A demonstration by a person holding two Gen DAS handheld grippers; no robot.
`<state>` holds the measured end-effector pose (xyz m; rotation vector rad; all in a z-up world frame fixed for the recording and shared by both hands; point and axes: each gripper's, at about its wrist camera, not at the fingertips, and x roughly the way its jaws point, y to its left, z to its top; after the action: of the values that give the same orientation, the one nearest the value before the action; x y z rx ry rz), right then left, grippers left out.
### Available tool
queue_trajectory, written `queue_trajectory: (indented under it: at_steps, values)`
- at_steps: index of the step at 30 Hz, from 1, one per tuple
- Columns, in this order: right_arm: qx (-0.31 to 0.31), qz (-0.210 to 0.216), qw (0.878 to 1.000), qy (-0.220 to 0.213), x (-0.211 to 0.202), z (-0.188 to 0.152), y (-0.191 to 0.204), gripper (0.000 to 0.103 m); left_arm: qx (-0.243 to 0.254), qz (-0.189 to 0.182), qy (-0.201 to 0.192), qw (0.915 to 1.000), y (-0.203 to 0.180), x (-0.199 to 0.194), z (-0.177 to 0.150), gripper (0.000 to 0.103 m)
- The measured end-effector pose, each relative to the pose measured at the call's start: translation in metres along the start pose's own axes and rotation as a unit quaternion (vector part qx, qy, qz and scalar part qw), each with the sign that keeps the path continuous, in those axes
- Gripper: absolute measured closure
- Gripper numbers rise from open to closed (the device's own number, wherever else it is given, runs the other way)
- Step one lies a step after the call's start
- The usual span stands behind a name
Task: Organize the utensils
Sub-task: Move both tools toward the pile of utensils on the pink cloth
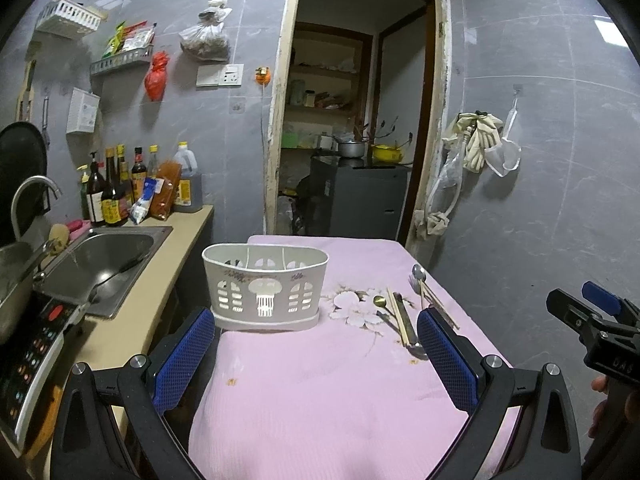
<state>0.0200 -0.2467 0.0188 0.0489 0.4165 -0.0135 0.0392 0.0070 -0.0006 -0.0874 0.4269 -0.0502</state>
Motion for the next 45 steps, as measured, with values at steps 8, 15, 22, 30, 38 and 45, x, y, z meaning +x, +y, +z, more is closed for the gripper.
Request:
queue_trajectory:
  at_steps: [8,15,22,30,38,45]
  values:
    - [0.003,-0.013,1.000,-0.007,0.011,0.014,-0.009,0.001,0.006,-0.018,-0.003,0.9998,-0.011,0.019,0.013,0.001]
    - [0.008,-0.017,1.000,-0.014,0.033,0.027,-0.025,0.001,0.009,-0.023,-0.008,0.9997,-0.026,0.043,0.025,0.001]
    - [0.013,-0.011,1.000,-0.003,0.079,0.040,-0.048,0.001,0.007,-0.015,-0.004,0.9999,-0.044,0.079,0.037,0.001]
    - [0.006,-0.005,1.000,0.021,0.143,0.047,-0.076,0.001,-0.003,-0.003,0.015,0.9999,-0.064,0.135,0.044,0.001]
    - [0.005,0.012,0.999,0.048,0.207,0.042,-0.100,0.001,-0.001,0.012,0.037,0.9993,-0.085,0.196,0.046,0.001]
    - [-0.009,0.046,0.997,0.066,0.269,0.037,-0.112,0.001,-0.006,0.017,0.073,0.9972,-0.097,0.248,0.036,0.001]
